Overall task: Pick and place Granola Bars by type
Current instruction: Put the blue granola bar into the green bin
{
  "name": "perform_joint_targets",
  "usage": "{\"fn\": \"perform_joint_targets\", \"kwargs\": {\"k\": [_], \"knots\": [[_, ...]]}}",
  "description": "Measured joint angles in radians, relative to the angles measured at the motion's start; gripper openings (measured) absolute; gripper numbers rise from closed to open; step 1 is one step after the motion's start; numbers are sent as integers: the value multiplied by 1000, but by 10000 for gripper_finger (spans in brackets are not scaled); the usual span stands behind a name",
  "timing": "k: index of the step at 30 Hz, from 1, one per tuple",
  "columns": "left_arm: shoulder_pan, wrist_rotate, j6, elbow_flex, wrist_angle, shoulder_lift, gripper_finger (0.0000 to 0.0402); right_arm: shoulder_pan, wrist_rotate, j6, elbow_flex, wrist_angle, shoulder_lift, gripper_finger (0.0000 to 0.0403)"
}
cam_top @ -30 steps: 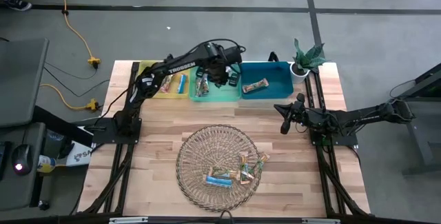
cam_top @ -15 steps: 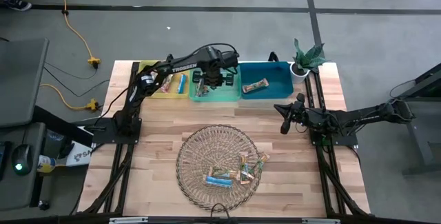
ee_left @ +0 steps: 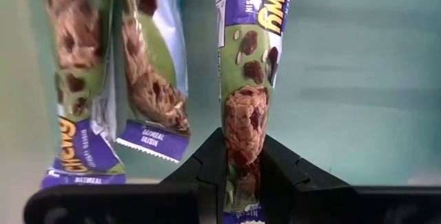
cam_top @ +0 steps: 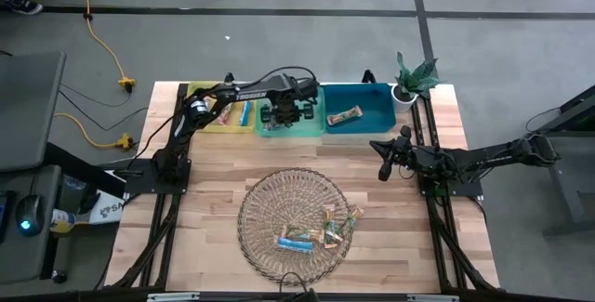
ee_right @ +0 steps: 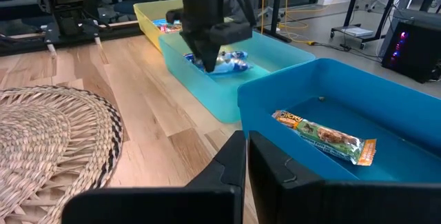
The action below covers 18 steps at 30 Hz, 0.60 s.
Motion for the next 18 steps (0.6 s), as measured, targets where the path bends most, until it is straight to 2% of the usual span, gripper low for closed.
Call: {"fn": "perform_joint_targets", "kwargs": {"k": [5,14,18], "knots": [[0,36,31,-39,98,0,74,0,0,0,0,0,0,0],[6,70,68,-38,165,0,190,0,0,0,0,0,0,0],[6,77,102,-38,160,0,221,0,0,0,0,0,0,0]]}}
